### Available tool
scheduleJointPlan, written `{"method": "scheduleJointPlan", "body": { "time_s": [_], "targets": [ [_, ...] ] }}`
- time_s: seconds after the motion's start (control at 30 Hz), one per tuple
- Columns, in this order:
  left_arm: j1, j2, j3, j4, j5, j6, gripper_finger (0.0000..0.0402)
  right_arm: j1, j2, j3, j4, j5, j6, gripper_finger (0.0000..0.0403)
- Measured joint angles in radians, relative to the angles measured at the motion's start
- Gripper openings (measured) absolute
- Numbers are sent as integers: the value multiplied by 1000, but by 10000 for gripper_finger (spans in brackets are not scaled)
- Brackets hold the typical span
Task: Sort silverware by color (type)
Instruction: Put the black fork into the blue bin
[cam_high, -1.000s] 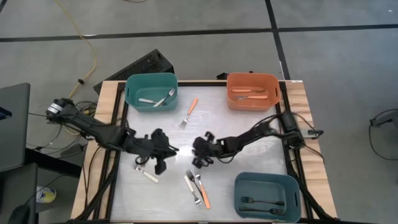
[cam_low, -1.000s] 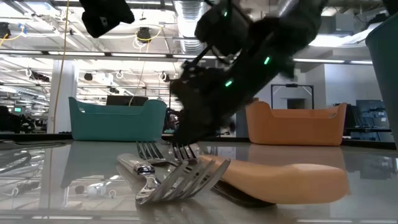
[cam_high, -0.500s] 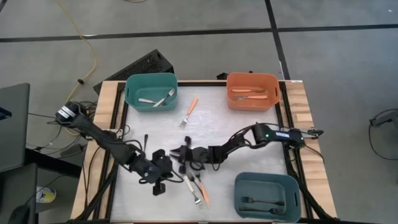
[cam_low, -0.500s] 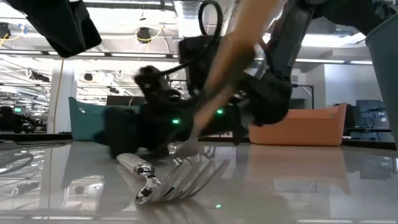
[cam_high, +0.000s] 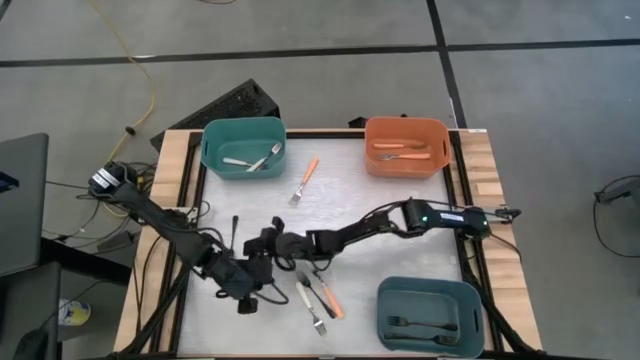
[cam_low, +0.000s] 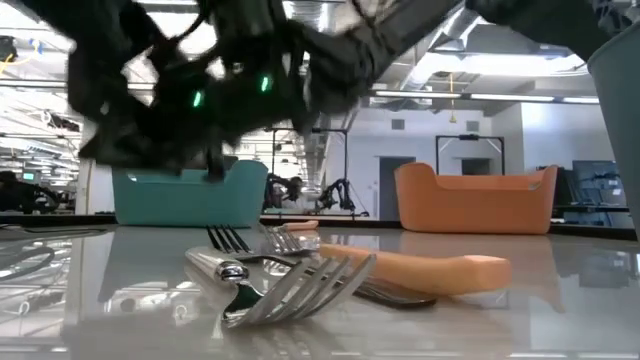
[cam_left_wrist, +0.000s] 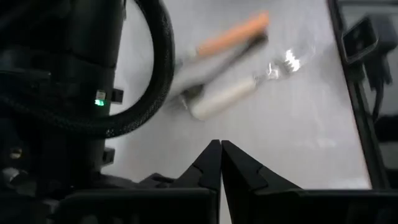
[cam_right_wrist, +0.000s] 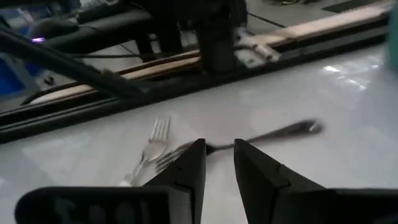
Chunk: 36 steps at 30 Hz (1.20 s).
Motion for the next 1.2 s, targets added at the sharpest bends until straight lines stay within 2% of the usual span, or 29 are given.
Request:
{"method": "scheduleJointPlan", "body": {
  "time_s": [0.2, 0.3, 0.5, 0.63, 0.83, 1.03, 1.1, 1.2],
  "targets": [
    [-23, -142, -8, -116, -99, 71, 0, -40, -130, -40, -40, -31, 8, 108],
    [-34, -268, -2, -84, -139, 124, 0, -57, -181, -59, -23, -32, 8, 108],
    [-38, -498, -3, -93, -216, 187, 0, -66, -209, -114, -58, -32, 8, 108],
    [-38, -601, -2, -115, -265, 200, 0, -66, -248, -110, -61, -32, 7, 108],
    [-38, -688, -3, -126, -355, 196, 0, -57, -258, -112, -86, -31, 7, 108],
    [-38, -706, -3, -129, -463, 170, 0, -55, -252, -112, -55, -30, 7, 108],
    [-38, -706, -3, -129, -486, 169, 0, -62, -255, -111, -96, -31, 5, 108],
    [-38, -703, -3, -139, -533, 161, 0, -77, -302, -116, -252, -50, 45, 108]
  ]
}}
